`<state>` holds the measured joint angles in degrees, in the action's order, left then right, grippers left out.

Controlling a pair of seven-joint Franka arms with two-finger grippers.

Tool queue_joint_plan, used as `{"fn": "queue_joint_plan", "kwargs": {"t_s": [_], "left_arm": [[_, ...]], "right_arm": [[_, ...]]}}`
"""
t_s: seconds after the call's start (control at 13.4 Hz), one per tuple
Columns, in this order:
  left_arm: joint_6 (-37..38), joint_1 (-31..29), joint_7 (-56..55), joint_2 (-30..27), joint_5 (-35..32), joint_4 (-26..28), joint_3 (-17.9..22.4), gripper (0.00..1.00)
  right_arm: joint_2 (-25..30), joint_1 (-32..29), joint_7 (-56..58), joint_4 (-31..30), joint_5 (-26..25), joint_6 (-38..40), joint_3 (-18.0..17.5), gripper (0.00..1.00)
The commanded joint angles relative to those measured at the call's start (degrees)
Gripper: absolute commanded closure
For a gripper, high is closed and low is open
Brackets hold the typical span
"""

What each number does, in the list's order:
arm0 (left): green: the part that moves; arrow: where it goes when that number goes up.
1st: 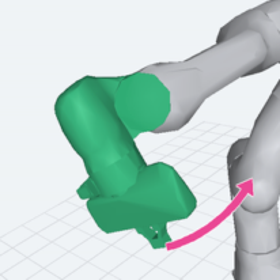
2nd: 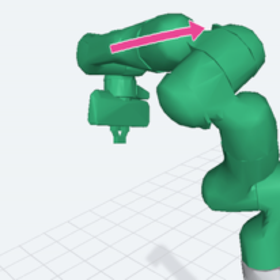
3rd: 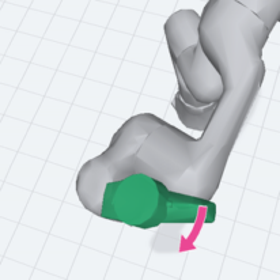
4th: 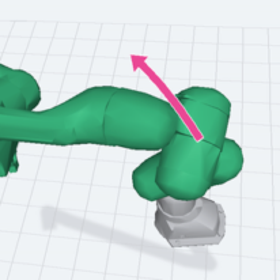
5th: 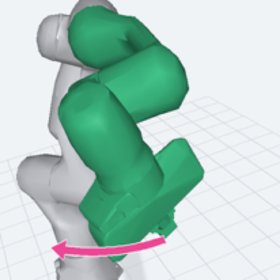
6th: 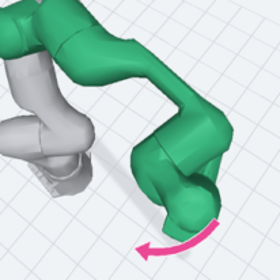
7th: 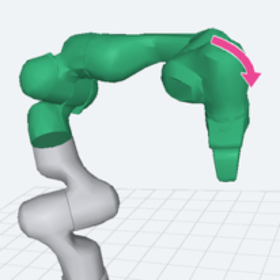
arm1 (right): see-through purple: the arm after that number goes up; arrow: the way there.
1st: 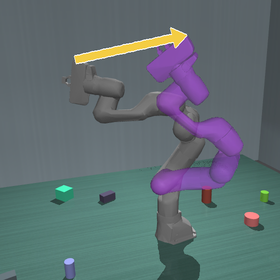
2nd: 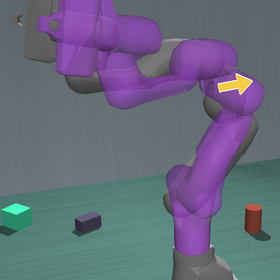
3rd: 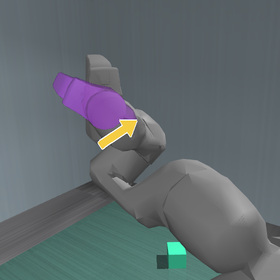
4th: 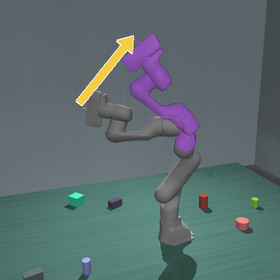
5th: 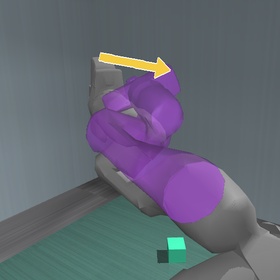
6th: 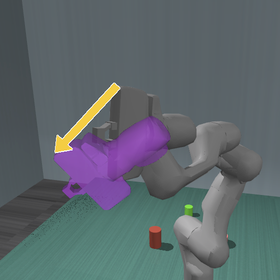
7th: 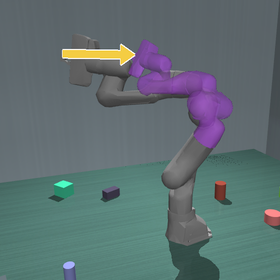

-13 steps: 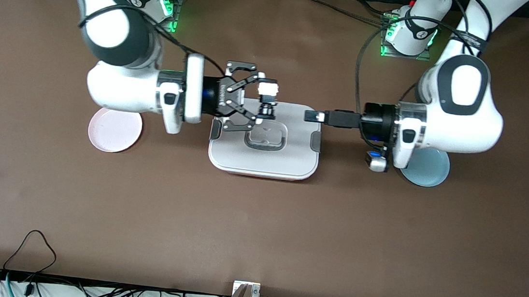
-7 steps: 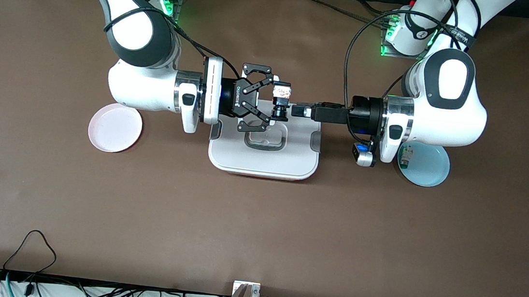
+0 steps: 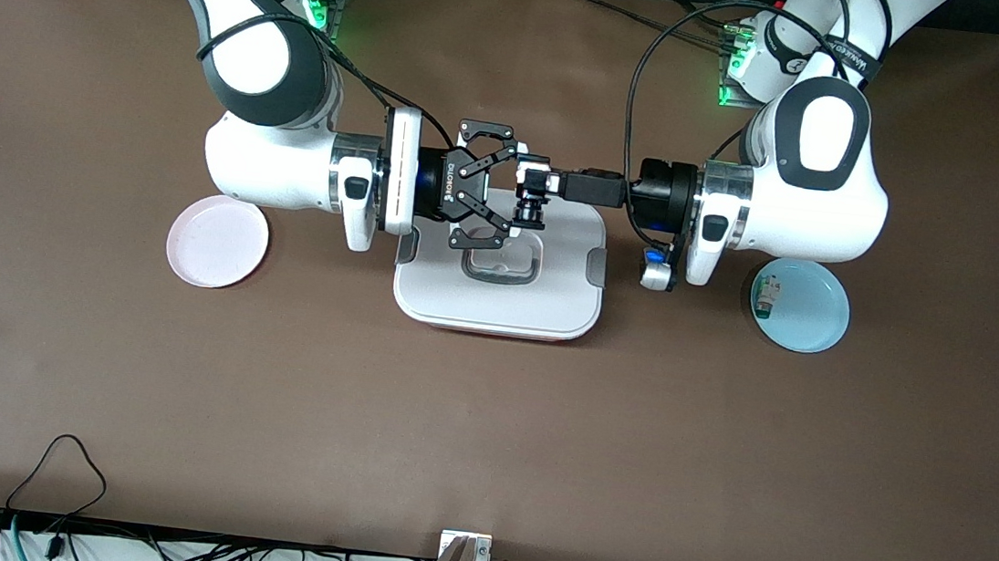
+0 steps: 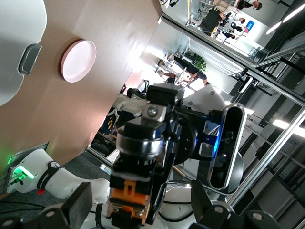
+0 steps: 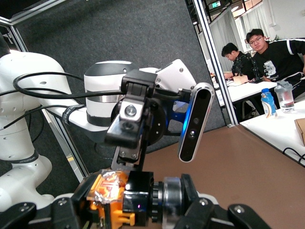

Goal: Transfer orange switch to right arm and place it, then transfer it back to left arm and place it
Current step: 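Close the left gripper on the switch held by the right gripper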

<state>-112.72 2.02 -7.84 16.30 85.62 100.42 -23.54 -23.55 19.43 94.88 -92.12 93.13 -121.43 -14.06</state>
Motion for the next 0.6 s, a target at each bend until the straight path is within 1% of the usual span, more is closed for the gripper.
{"fn": "queue_joint_plan", "kwargs": {"t_s": [0.0, 0.07, 0.15, 0.22, 0.3, 0.52], "left_arm": [[-0.7, -0.4, 0.5, -2.4, 1.3, 2.3, -0.3, 0.47], [-0.3, -0.5, 0.2, -2.4, 1.3, 2.3, -0.4, 0.68], [-0.3, -0.6, 0.0, -2.3, 1.3, 2.3, -0.3, 0.84], [-0.3, -0.6, 0.0, -2.3, 1.3, 2.3, -0.3, 0.97], [-0.3, -0.8, -0.1, -2.3, 1.3, 2.3, -0.3, 1.0], [0.1, -0.9, 0.0, -2.2, 1.3, 2.3, -0.3, 1.0]], "right_arm": [[-0.1, 0.5, 1.0, 0.7, 1.4, -1.1, 0.1, 0.71], [-0.1, 0.5, 1.0, 0.6, 1.4, -1.1, 0.1, 0.71], [0.0, 0.4, 1.1, 0.5, 1.4, -1.0, 0.1, 0.71], [0.0, 0.3, 1.0, 0.5, 1.4, -1.0, 0.1, 0.71], [0.0, 0.3, 1.0, 0.4, 1.3, -1.0, 0.1, 0.71], [0.2, 0.3, 1.0, 0.2, 1.2, -1.0, 0.1, 0.7]]}}
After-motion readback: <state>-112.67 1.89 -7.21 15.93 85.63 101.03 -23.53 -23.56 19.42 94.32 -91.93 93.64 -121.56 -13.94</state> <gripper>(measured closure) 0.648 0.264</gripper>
